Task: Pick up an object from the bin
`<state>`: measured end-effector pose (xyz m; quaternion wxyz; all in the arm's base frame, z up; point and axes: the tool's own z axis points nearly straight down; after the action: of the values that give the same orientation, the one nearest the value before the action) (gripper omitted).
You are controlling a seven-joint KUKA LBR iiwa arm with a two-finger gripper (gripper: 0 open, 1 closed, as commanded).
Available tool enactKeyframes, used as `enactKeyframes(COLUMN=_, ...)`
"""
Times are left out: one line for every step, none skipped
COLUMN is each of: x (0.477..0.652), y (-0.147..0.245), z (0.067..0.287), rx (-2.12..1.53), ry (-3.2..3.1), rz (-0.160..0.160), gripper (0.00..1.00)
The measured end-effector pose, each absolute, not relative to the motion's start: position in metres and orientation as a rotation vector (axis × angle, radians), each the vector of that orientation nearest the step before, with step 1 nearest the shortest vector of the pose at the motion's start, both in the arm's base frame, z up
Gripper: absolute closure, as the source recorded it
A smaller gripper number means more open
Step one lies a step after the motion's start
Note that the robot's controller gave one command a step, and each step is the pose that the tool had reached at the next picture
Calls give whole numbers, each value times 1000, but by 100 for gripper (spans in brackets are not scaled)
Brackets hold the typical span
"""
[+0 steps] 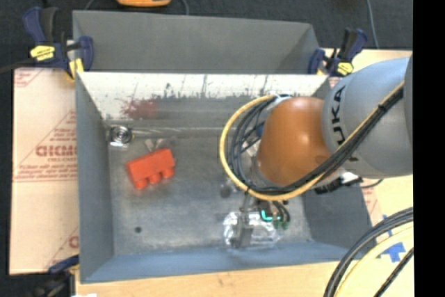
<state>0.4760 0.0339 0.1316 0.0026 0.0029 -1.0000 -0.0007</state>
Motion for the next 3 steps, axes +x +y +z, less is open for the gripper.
enactKeyframes(x=492, y=26, z=73, rx=677, ry=-3053, rz=-6, gripper=0)
enactKeyframes(x=493, y=27, z=75, rx=676, ry=-3055, rz=-8, gripper=100)
enactKeyframes(x=495, y=26, z=185, rx=616, ry=-3091, rz=4, gripper=100)
